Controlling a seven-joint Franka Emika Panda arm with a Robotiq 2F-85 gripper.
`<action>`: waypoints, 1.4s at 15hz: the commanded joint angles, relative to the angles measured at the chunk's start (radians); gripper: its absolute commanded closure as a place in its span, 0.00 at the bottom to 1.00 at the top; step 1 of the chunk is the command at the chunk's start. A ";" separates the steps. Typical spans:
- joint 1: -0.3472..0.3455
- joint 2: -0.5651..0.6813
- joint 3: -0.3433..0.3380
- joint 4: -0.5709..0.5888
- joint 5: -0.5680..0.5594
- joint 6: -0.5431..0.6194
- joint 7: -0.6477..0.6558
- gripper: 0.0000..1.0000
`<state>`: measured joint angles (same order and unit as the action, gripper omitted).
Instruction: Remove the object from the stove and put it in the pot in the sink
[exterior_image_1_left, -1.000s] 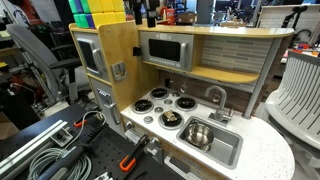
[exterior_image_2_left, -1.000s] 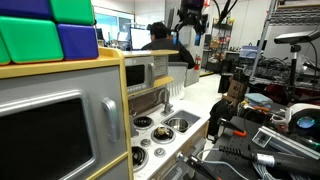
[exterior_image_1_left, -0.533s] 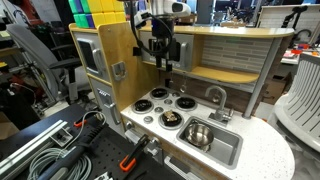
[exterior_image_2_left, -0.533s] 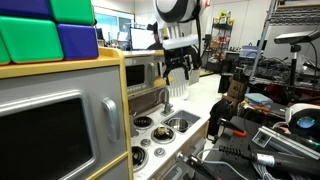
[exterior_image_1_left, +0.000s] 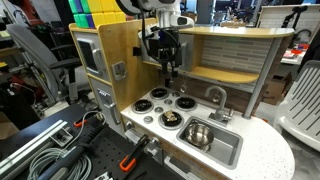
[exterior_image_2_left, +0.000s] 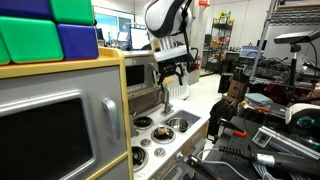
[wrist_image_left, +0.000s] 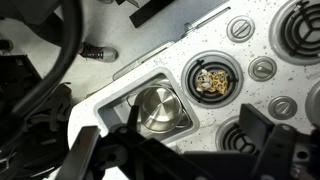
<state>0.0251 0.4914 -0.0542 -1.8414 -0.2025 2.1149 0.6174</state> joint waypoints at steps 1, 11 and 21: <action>0.005 0.013 -0.007 -0.051 0.072 0.130 -0.017 0.00; 0.091 0.269 -0.129 -0.122 0.116 0.734 0.001 0.00; 0.138 0.411 -0.126 -0.036 0.257 0.721 -0.009 0.00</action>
<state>0.1371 0.8578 -0.1585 -1.9256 0.0075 2.8460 0.6168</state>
